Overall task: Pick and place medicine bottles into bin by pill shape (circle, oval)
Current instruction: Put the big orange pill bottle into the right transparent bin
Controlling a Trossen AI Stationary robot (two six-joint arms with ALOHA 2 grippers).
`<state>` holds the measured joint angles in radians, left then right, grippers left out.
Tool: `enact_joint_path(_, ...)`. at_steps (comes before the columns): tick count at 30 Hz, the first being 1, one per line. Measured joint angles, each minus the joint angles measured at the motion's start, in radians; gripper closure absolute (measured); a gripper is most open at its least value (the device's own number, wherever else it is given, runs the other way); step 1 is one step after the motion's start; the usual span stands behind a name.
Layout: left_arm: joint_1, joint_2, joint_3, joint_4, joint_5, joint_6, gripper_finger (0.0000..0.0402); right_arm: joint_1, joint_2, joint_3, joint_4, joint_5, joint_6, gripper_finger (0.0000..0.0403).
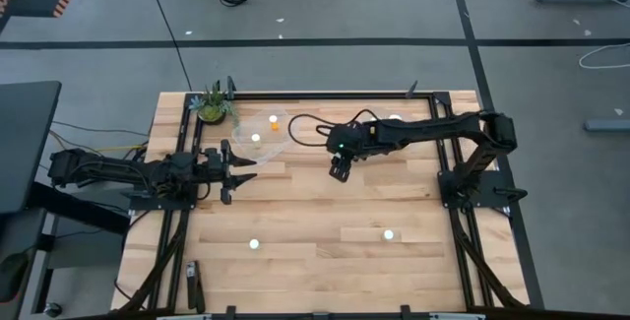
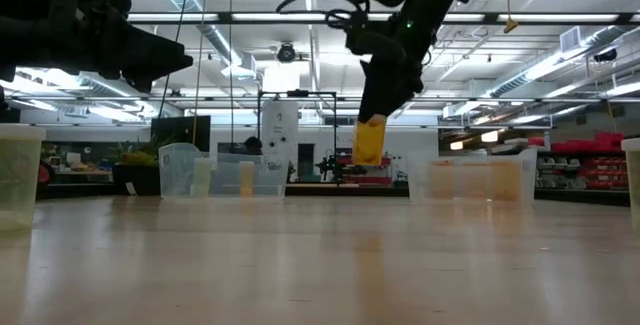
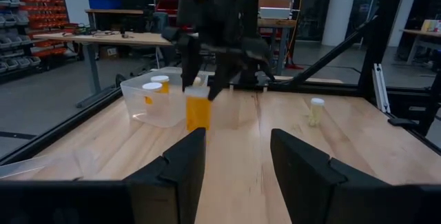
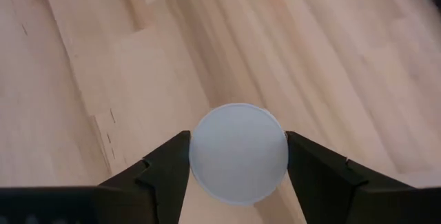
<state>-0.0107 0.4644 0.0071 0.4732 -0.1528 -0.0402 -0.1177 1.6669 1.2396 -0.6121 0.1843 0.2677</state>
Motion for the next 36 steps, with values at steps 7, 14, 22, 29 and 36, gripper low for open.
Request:
enact_joint_path(7, 0.000, 0.000, 0.000, 0.000, 0.000, 0.000, 0.0230, 0.000, -0.091, 0.000, -0.079, 0.044, 0.052, 0.0173)
enact_joint_path(14, 0.000, 0.000, 0.000, 0.001, 0.000, 0.000, 0.0230, -0.004, -0.155, 0.000, -0.205, 0.090, 0.104, 0.0173)
enact_joint_path(22, 0.000, 0.000, 0.000, 0.001, 0.000, 0.000, 0.0230, -0.059, -0.172, -0.003, -0.340, 0.179, 0.191, 0.0173)
enact_joint_path(29, 0.000, 0.000, 0.000, 0.001, 0.000, 0.000, 0.0230, -0.116, -0.171, -0.048, -0.353, 0.219, 0.224, 0.0173)
enact_joint_path(36, 0.000, 0.000, 0.000, 0.001, 0.000, 0.000, 0.0230, -0.168, -0.171, -0.107, -0.366, 0.245, 0.250, 0.0173)
